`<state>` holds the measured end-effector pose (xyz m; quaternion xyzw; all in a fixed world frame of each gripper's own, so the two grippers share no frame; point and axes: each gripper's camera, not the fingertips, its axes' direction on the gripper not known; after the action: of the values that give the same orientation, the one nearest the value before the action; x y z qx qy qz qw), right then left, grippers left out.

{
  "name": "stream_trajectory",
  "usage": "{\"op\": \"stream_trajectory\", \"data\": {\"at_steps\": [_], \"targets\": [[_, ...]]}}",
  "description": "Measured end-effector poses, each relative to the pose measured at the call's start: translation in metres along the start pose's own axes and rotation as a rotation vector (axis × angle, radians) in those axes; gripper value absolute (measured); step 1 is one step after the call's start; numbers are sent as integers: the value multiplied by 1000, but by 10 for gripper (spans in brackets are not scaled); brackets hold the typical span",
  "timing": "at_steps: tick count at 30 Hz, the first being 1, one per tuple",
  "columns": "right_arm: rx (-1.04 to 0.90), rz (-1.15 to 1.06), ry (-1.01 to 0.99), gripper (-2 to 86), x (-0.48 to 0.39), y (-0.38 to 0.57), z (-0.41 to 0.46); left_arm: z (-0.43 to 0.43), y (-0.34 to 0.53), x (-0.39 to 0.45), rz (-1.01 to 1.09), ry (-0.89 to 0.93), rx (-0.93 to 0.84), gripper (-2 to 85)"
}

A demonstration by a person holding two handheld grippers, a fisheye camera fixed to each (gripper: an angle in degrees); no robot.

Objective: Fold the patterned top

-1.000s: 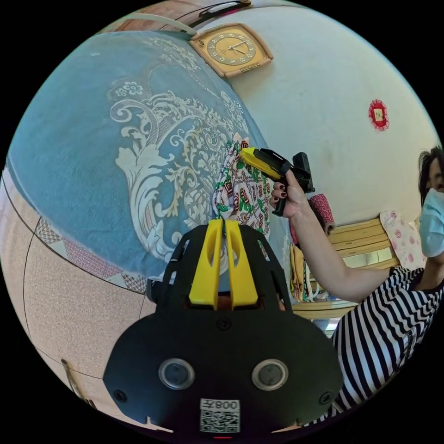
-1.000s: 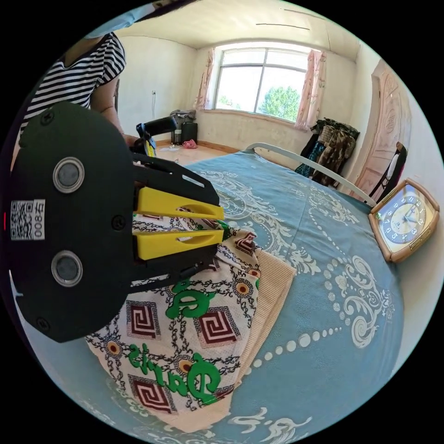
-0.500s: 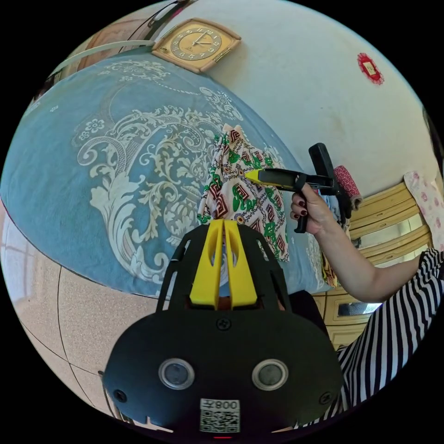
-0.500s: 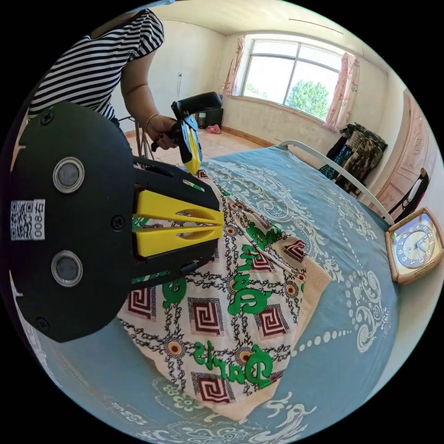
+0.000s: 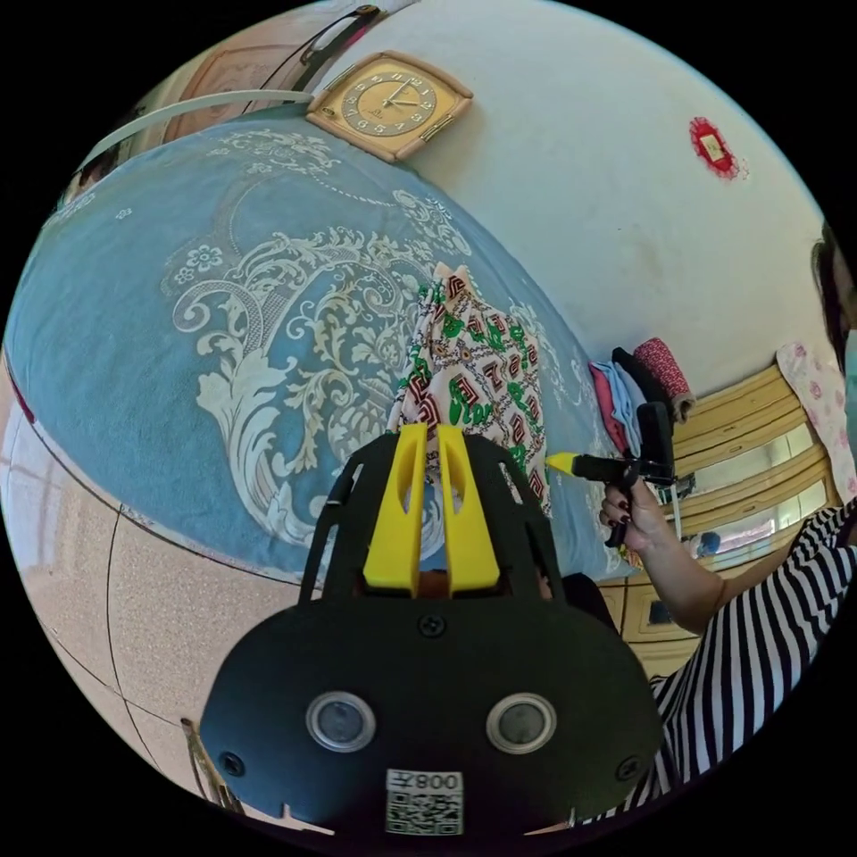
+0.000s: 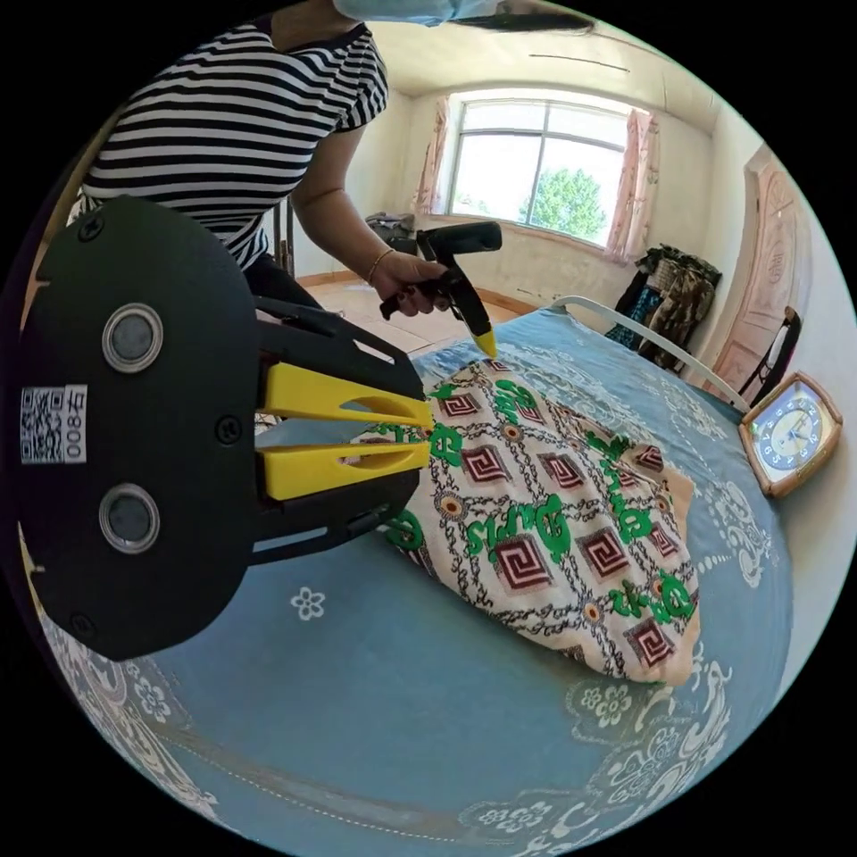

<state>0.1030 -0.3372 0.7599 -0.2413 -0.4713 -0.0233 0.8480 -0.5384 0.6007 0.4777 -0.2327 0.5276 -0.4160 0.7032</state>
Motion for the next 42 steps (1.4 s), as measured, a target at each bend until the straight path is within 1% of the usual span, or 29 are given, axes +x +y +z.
{"op": "stream_trajectory", "data": {"at_steps": [3, 6, 8, 11, 14, 16, 22, 25, 33, 37, 39, 42], "targets": [[-46, -77, 5, 53, -22, -9, 29, 7, -2, 5, 4, -54, -25, 14], [-104, -153, 64, 58, -44, -15, 59, 17, -1, 7, 6, -78, -67, 9], [-161, -201, 128, 48, -57, -14, 83, 19, 2, 8, -10, -58, -71, 5], [-154, -230, 182, 27, -68, -6, 89, 11, 7, 10, -21, -40, -40, 4], [-155, -264, 184, 15, -77, 4, 91, 7, 12, 11, -11, -38, -27, 5], [-170, -276, 229, 10, -81, 10, 98, 12, 14, 11, -13, -57, -48, 8], [-161, -298, 252, 5, -87, 27, 102, 30, 23, 24, 23, -8, -55, 33], [-162, -307, 274, 3, -89, 35, 102, 42, 26, 26, 10, -29, -90, 22], [-164, -345, 306, 1, -94, 56, 98, 42, 38, 41, 33, -31, -55, 5], [-178, -361, 325, 4, -92, 66, 96, 52, 48, 43, 25, -48, -79, 7], [-171, -342, 290, 8, -84, 69, 90, 60, 53, 42, -2, -42, -96, 11], [-160, -306, 228, 18, -69, 76, 77, 60, 59, 49, 1, -56, -59, 24]]}}
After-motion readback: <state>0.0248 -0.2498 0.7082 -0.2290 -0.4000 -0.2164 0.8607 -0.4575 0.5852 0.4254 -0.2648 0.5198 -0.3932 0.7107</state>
